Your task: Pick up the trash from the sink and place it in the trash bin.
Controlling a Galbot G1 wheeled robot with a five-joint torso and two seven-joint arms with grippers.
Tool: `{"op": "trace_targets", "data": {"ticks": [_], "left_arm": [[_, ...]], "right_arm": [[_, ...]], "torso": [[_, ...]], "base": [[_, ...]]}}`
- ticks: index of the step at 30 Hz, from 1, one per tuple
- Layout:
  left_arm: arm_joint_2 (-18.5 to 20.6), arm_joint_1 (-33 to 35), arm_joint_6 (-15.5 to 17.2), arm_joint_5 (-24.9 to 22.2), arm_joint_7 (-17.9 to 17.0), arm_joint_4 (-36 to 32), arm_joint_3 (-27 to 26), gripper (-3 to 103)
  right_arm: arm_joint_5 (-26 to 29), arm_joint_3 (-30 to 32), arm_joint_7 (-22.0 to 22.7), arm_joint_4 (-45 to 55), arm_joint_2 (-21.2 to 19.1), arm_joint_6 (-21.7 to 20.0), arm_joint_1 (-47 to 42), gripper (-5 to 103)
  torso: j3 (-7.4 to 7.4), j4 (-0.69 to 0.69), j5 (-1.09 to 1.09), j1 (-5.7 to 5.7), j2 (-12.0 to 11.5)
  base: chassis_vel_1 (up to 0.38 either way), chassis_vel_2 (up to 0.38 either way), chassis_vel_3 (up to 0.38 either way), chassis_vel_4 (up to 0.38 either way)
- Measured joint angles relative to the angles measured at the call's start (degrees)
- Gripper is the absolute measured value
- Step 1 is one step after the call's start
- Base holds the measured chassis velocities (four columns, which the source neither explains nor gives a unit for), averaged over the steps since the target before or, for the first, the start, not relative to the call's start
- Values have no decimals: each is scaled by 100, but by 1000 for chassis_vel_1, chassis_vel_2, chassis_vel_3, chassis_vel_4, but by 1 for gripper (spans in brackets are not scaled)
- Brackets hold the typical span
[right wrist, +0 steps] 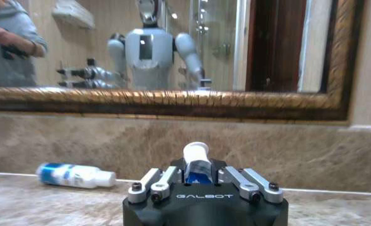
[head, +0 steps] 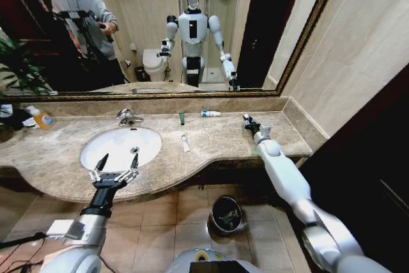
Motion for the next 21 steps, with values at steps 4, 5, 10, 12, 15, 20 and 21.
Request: {"op": "trace_targets", "data": {"ticks": [4, 5, 10, 12, 15, 20, 21], "left_arm": [[0, 0, 0, 0, -2, 0, 0, 100], [0, 0, 0, 0, -2, 0, 0, 100], [0, 0, 0, 0, 0, 0, 0, 100], [0, 0, 0, 0, -1, 0, 0, 100], [0, 0, 0, 0, -2, 0, 0, 100], [0, 0, 0, 0, -1, 0, 0, 100], [0, 0, 0, 0, -1, 0, 0, 100]], "right_arm": [[289, 280, 95, 1179, -423, -132, -962, 25], [330, 322, 122, 1417, -495, -142, -1189, 25], [392, 621, 213, 2438, -714, -152, -2147, 25], [372, 835, 262, 2991, -744, -146, -2731, 25], [288, 999, 286, 3337, -711, -58, -3257, 25], [11, 1056, 287, 3720, -616, 231, -4126, 25], [11, 1056, 287, 3720, -616, 231, -4126, 25]], "torso": [[0, -3, -2, 0, 0], [-1, -6, 0, -1, 1], [-1, -1, -1, -1, 1], [-1, -1, 1, 0, 0], [-1, -2, -1, -1, 1], [-1, -2, -1, -1, 1], [-1, -2, -1, -1, 1]], "base": [[0, 0, 0, 0], [0, 0, 0, 0], [0, 0, 0, 0], [0, 0, 0, 0], [0, 0, 0, 0], [0, 0, 0, 0], [0, 0, 0, 0]]}}
